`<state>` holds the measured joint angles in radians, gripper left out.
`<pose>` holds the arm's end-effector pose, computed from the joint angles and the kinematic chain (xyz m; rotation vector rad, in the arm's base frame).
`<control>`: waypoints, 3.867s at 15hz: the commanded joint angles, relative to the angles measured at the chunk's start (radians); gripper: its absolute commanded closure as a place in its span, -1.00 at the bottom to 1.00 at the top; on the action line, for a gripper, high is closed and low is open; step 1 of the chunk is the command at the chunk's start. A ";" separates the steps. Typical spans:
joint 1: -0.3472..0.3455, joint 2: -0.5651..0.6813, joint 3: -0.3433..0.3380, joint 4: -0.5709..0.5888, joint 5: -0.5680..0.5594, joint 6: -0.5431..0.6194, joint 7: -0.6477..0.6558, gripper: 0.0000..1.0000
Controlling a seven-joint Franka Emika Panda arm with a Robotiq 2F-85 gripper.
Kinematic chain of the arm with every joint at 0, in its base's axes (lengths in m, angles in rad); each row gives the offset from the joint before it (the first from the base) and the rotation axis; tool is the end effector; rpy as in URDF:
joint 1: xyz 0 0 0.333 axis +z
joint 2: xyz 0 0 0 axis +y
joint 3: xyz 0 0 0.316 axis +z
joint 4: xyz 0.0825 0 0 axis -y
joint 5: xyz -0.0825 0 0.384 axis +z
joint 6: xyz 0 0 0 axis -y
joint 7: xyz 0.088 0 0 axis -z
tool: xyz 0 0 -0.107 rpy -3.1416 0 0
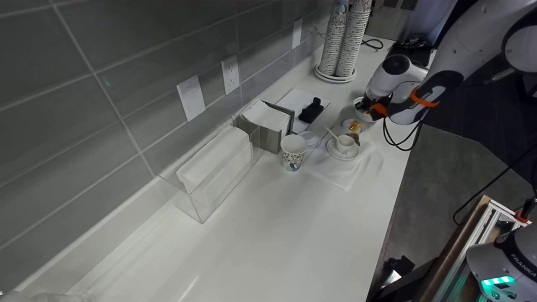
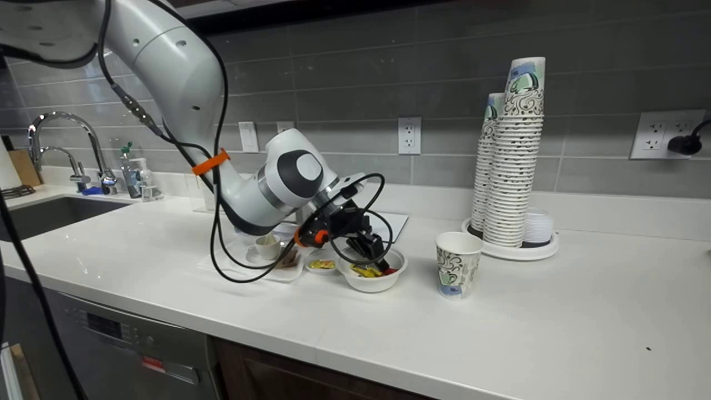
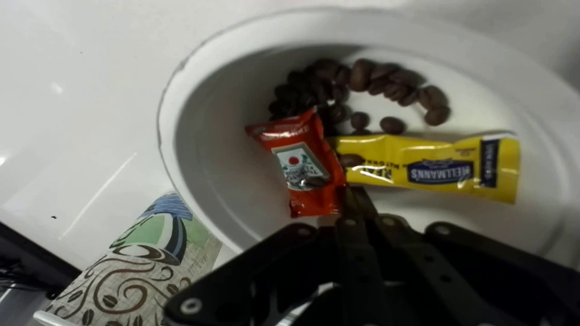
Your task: Remove the sauce packets from the bowl, then place them on the counter
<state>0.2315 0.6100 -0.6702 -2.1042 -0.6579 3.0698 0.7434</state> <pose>0.5697 -0.1994 0.2079 2.5854 -0.4597 0.5714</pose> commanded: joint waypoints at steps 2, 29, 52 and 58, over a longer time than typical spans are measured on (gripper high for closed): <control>0.029 -0.022 -0.031 -0.015 -0.006 -0.012 0.018 1.00; -0.574 -0.504 0.693 -0.294 0.780 0.036 -0.431 1.00; -0.369 -0.375 0.566 -0.116 0.883 -0.324 -0.398 1.00; -0.341 -0.315 0.528 -0.066 0.869 -0.378 -0.363 1.00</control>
<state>-0.1371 0.2660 -0.1114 -2.2166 0.2492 2.7453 0.3333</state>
